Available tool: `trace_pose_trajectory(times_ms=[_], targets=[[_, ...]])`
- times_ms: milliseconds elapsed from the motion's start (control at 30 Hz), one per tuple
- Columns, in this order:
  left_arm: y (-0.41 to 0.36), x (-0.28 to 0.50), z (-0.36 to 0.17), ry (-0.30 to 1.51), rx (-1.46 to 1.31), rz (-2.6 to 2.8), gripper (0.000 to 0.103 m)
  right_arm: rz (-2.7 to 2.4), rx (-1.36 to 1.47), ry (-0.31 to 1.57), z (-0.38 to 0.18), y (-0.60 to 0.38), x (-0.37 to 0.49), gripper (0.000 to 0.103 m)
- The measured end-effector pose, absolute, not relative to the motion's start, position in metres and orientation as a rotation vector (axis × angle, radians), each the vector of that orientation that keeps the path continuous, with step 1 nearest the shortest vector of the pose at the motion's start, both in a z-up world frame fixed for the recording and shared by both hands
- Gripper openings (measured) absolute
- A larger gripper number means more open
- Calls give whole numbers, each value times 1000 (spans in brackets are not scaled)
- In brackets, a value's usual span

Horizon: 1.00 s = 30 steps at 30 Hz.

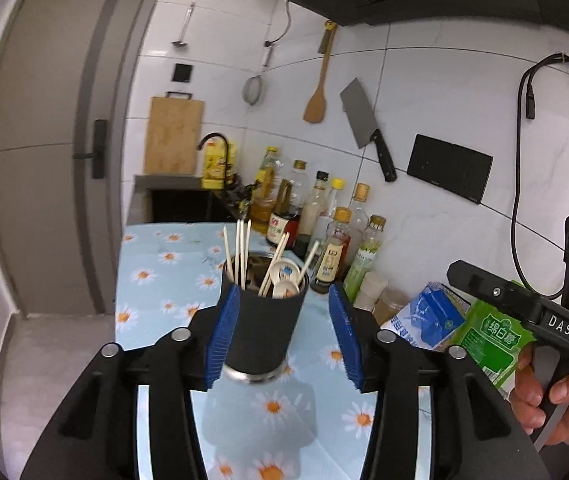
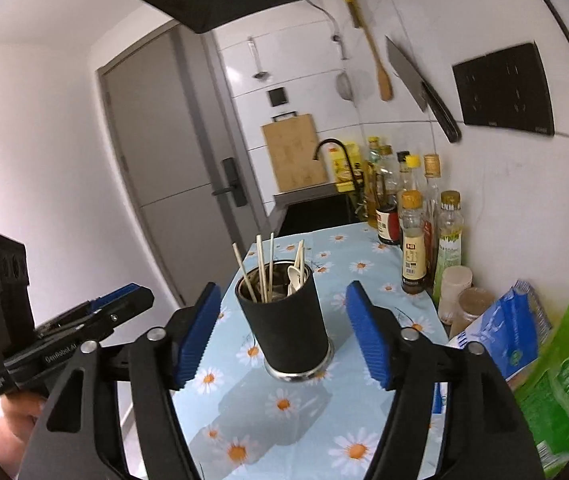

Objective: Organize utensils

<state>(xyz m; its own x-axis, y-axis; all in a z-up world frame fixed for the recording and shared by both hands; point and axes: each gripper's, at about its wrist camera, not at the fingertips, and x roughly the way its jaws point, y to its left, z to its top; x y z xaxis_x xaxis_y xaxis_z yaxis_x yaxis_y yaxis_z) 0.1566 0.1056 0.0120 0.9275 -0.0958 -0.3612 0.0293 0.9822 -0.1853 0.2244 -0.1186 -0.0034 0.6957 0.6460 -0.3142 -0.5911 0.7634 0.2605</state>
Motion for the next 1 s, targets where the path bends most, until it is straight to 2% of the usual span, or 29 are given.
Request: trace_pose_trajectory(times_ms=[33, 67, 133, 233, 333, 1000], targets=[[100, 149, 12, 379, -176, -47, 57, 715, 139, 410, -3, -124, 223, 75], [91, 139, 12, 375, -164, -20, 68, 737, 135, 414, -2, -131, 221, 78], [75, 123, 12, 376, -139, 26, 80, 770, 134, 407, -1, -142, 216, 86], [58, 106, 8, 388, -131, 69, 87, 820, 122, 402, -1, -158, 209, 98], [41, 89, 5, 394, -147, 94, 96, 858, 100, 404, -6, -173, 202, 98], [-10, 29, -25, 451, -180, 159, 96, 852, 12, 446, -39, -209, 149, 98]])
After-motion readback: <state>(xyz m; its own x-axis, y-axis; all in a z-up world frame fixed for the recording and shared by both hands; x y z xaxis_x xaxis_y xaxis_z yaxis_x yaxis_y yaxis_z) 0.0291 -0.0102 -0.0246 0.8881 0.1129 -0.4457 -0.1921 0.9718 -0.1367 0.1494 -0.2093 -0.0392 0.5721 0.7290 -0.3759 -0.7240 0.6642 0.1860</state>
